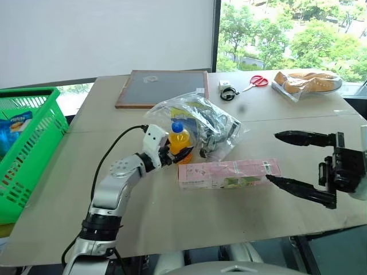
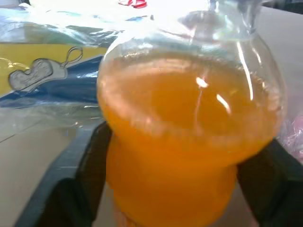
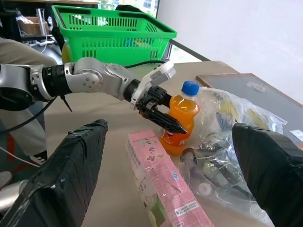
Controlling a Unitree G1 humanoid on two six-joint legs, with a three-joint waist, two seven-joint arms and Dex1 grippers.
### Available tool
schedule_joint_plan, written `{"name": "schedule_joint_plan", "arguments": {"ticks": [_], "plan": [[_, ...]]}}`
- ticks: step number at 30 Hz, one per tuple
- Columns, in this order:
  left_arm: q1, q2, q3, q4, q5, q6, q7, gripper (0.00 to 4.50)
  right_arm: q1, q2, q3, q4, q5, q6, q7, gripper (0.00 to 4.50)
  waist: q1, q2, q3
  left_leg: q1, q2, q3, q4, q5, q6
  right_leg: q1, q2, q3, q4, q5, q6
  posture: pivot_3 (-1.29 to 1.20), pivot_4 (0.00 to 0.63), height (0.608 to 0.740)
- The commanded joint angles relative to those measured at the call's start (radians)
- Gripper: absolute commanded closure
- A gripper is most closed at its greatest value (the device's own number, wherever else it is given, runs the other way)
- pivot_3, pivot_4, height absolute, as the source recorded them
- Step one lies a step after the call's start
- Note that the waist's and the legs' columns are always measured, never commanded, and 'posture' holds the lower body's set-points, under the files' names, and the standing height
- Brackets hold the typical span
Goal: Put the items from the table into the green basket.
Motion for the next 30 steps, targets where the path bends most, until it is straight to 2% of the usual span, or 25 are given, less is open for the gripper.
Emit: {"name": "schedule_joint_plan", "arguments": {"ticks": [1, 5, 11, 18, 26, 30], "plan": [[-0.01, -0.008, -0.006, -0.002, 0.008, -0.034, -0.015, 1.63, 0.006, -0.007, -0.024, -0.026, 0.015, -0.002, -0.013, 0.0, -0.002, 0.0, 0.0, 0.0, 0.0, 0.0, 0.0, 0.0, 0.0, 0.0, 0.0, 0.0, 0.0, 0.0, 0.0, -0.23, 0.025, 0.74], [-0.007, -0.016, 0.005, 0.007, 0.011, -0.059, -0.015, 1.63, 0.015, -0.001, -0.014, -0.035, 0.004, -0.007, -0.02, 0.0, -0.002, 0.0, 0.0, 0.0, 0.0, 0.0, 0.0, 0.0, 0.0, 0.0, 0.0, 0.0, 0.0, 0.0, 0.001, -0.22, 0.026, 0.74], [0.022, -0.006, 0.102, -0.072, -0.038, -0.051, 0.016, 1.63, -0.062, 0.021, 0.083, -0.037, 0.025, -0.018, -0.058, 0.0, -0.008, 0.0, 0.0, 0.0, 0.0, 0.0, 0.001, 0.0, 0.0, 0.0, 0.0, 0.0, 0.0, 0.001, 0.002, -0.15, 0.019, 0.74], [0.158, 0.042, 0.273, -0.27, -0.088, 0.024, 0.111, 1.63, -0.306, 0.115, 0.345, 0.097, -0.08, -0.008, -0.098, 0.0, 0.008, -0.001, 0.0, 0.0, 0.002, 0.0, 0.0, 0.0, 0.0, -0.001, 0.002, 0.001, 0.001, 0.001, 0.001, 0.02, 0.009, 0.74], [0.348, 0.04, 0.444, -0.513, -0.134, 0.114, 0.234, 1.63, -0.489, 0.227, 0.508, 0.248, -0.191, -0.034, 0.003, 0.0, 0.115, -0.004, -0.002, -0.003, 0.001, -0.001, 0.0, 0.0, 0.0, -0.003, 0.0, -0.001, 0.0, 0.001, 0.0, 0.2, 0.0, 0.74], [0.388, 0.034, 0.484, -0.584, -0.16, 0.145, 0.278, 1.63, -0.534, 0.266, 0.545, 0.299, -0.23, -0.048, 0.045, 0.0, 0.163, -0.005, -0.003, -0.004, 0.0, -0.004, 0.0, 0.0, 0.001, -0.003, -0.002, -0.004, 0.0, 0.001, 0.0, 0.25, 0.0, 0.74]]}}
